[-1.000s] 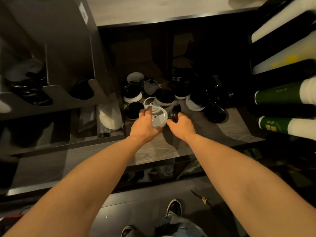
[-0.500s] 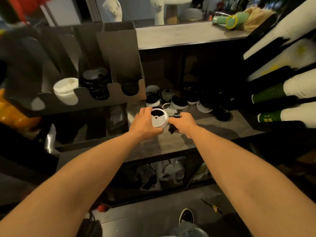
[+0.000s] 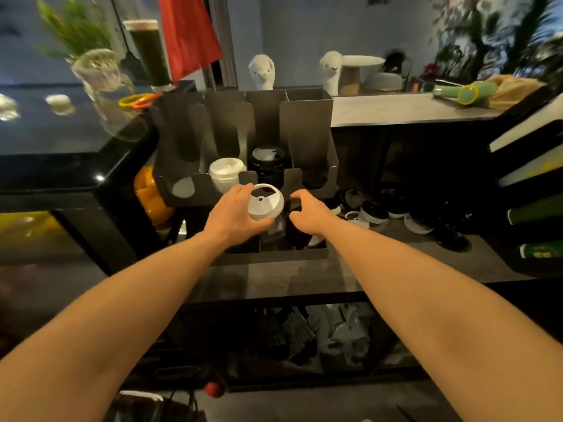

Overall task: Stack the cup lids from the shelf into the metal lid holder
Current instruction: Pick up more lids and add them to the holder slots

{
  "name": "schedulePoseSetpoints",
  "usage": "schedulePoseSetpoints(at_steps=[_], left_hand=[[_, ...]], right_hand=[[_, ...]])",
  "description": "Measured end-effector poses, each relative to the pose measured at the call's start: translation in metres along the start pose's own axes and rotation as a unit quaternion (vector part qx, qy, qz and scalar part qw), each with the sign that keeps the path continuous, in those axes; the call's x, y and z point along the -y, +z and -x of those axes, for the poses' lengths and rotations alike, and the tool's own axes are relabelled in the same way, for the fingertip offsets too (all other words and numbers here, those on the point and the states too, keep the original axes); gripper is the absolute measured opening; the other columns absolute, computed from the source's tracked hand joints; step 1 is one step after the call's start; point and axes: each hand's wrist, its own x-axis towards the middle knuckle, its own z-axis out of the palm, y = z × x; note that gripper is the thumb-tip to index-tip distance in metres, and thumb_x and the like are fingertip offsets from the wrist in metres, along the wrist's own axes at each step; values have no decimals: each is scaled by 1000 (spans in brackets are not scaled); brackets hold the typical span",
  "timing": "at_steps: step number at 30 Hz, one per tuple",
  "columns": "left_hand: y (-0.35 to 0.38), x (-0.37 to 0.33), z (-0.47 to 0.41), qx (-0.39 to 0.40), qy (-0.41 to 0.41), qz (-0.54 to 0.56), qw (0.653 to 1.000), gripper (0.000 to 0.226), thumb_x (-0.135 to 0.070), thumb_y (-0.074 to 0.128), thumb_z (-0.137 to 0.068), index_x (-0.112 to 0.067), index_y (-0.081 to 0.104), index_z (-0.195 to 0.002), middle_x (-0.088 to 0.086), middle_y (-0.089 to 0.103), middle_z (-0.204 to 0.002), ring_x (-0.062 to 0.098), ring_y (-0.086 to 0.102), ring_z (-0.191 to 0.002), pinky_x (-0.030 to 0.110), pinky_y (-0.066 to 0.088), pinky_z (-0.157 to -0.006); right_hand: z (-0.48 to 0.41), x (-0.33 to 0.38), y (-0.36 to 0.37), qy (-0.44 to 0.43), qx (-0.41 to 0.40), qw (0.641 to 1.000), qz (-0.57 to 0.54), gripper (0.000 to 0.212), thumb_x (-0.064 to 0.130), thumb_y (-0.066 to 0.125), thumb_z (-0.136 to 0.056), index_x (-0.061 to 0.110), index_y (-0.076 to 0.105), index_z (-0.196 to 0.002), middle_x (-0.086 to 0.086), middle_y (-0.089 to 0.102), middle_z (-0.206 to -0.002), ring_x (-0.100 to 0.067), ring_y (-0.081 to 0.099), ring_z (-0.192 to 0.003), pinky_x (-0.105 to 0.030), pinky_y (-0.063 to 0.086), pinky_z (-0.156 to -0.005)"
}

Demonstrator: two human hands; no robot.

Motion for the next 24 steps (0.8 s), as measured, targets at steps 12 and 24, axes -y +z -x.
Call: schedulePoseSetpoints(at_steps=[12,24], left_hand=[[-55,54,-33,-83,-42,-77,993,84,-62,74,-76,-17,45,-141,5,50,-138,24,55,-118,39,53,-89],[-58,63,-97,-15,-84,-148,985,72,-69,72,-72,-21,56,-123,4,58,-124,27,57,-108,45,50,-89]], right_hand=[[-20,92,21,-147,57,974,163,92,17,55,-91,34,-8,-156,-6,57,-98,-18,59,-77,-32,47,-69],[-69,124,10,-107,109,957,247,99,23,57,-90,20,-17,-156,-4,52,-90,-23,59,-88,-36,48,-78]])
